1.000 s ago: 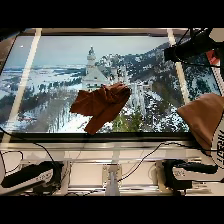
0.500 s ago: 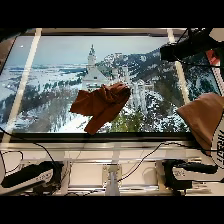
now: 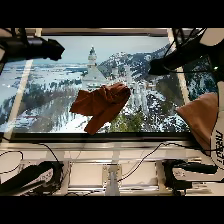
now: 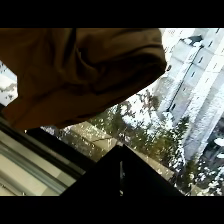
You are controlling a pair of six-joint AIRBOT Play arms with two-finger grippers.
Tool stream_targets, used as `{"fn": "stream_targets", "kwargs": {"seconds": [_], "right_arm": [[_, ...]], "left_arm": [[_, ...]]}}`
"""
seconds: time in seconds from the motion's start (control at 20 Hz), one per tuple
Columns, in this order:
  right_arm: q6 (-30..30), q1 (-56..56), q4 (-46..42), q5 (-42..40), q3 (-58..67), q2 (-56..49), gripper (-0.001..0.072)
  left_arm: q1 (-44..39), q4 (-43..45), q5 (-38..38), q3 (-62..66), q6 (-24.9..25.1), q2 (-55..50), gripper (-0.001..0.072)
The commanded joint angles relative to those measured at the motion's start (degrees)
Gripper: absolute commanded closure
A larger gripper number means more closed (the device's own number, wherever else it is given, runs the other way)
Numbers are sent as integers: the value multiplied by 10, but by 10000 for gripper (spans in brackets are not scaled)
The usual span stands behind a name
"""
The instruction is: Fold the clothes and pants, and hang the long-sleeved shirts on hangers.
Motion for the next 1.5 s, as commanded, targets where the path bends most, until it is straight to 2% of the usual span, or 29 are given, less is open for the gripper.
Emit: {"fn": "stream_targets", "kwargs": {"seconds": [0.0,0.2,0.4,0.55,0.6,0.65,0.7,0.9,1.15,1.3,1.4,1.45], "right_arm": [[-18,36,25,-7,-82,0,694],[-22,99,18,-114,-113,0,694],[-21,144,6,-235,-113,-2,695],[-21,156,-24,-256,-113,-29,689],[-21,156,-26,-249,-113,-44,597],[-22,156,-26,-234,-113,-62,397],[-22,157,-22,-216,-113,-80,334],[-35,177,-21,-215,-113,-134,327],[-50,216,-21,-332,-113,-150,326],[-52,241,-25,-356,-113,-156,323],[-63,255,-32,-356,-113,-164,184],[-62,262,-42,-356,-113,-170,183]], "left_arm": [[18,4,63,-148,-4,69,388],[24,1,73,-284,-11,99,388],[24,-32,109,-365,-11,99,388],[24,-48,128,-374,-11,99,388],[24,-48,129,-374,-11,99,388],[24,-48,129,-374,-11,99,388],[24,-48,129,-374,-11,99,388],[24,-48,129,-374,-11,99,388],[24,-48,129,-374,-11,92,388],[24,-48,129,-374,-11,84,388],[24,-48,129,-374,-11,79,388],[24,-48,129,-374,-11,80,388]]}}
